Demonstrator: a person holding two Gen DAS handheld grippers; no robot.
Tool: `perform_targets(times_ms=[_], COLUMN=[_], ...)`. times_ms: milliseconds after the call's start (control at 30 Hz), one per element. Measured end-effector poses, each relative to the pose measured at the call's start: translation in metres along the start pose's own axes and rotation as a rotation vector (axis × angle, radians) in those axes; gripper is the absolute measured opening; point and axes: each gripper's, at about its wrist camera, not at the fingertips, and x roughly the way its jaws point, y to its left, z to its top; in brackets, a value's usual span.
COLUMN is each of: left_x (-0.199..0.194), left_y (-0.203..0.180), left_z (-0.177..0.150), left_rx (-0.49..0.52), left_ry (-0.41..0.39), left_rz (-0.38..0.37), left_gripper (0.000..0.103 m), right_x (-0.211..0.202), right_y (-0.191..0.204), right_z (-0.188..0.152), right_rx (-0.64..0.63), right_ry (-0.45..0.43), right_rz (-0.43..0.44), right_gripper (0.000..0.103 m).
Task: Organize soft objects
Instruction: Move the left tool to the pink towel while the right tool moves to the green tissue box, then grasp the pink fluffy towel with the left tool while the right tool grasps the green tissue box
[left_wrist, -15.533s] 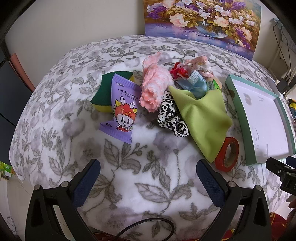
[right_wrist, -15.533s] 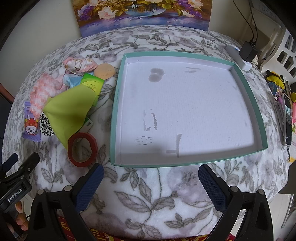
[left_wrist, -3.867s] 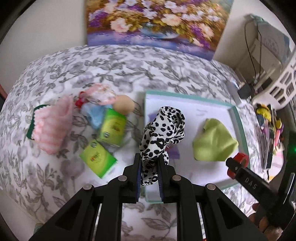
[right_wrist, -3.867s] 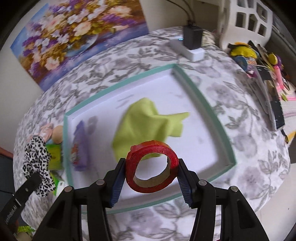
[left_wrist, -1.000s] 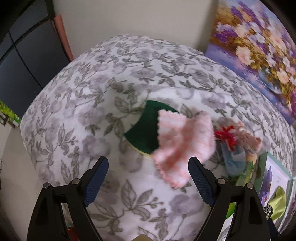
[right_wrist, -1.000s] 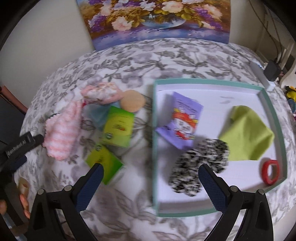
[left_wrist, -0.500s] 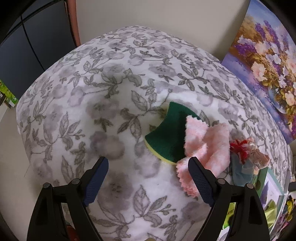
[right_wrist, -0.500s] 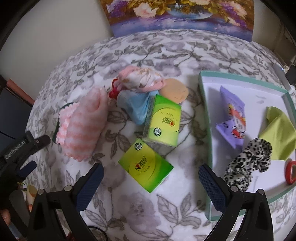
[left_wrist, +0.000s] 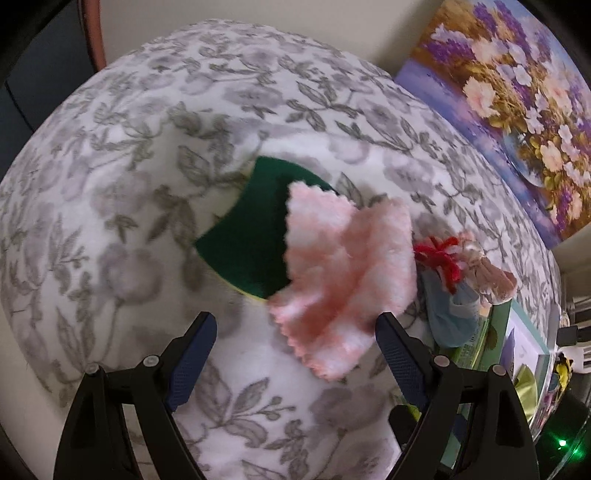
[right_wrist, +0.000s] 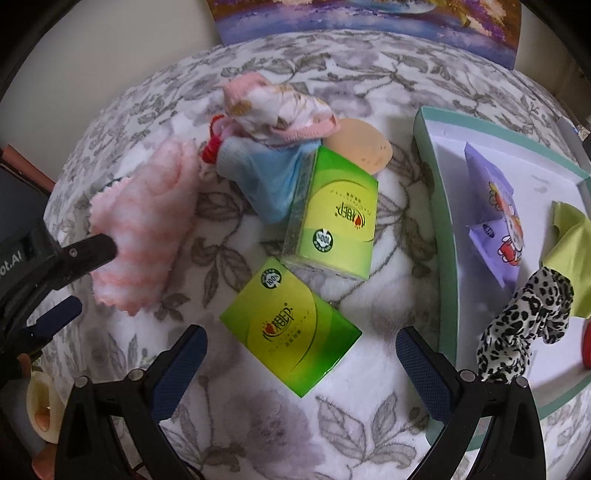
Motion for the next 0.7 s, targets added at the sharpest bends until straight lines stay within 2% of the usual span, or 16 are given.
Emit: perform_targets(times_ms=[100,200,267,367,433,567,667,700], left_x=[0.005,0.008,0.011,0.016,0.018,0.018,0.016,0.015], left_y=[-0.005,-0.01,-0.013,-0.017,-0.019,-0.017,-0.016,-0.016], left_z=[0.0,0.0,0.001,0.001,0.002,0.001,0.0,0.0], left_rx=[0.003,0.01,0.016,0.036,0.047,0.042,0.043,0.046], left_ry=[0.016,0.023,0.03,0.04,0.044,0.038,0.032,0.029], left_rz=[-0.03,-0.046,-0.047,-0.055,-0.059,-0.073,-0.087,-0.088], left_gripper=[0.085,0.066,0.058,0.04,0.021,0.012,0.01,0.01], right_x=[0.005,0.009,0.011,0.013,0.014,0.012,0.008,0.007], right_y=[-0.001,-0.001,-0.003,-0.003,-0.003,-0.004,-0.005,-0.006], right_z=[0.0,0.001,0.001,0.002,0.004,0.002,0.001,0.002], right_rx=[-0.001,0.0,0.0,0.0,0.003,-0.004,-0.008,-0.008], right_ry=[0.01,0.02,0.025,0.024,0.022,0.021,0.017,0.012], right_rz=[-0.005,-0.01,-0.011,-0.012,-0.009,-0.007,-0.005,-0.003], right_gripper=[0.103,0.103,0.103,0.103,0.103,0.103,0.096,0.09])
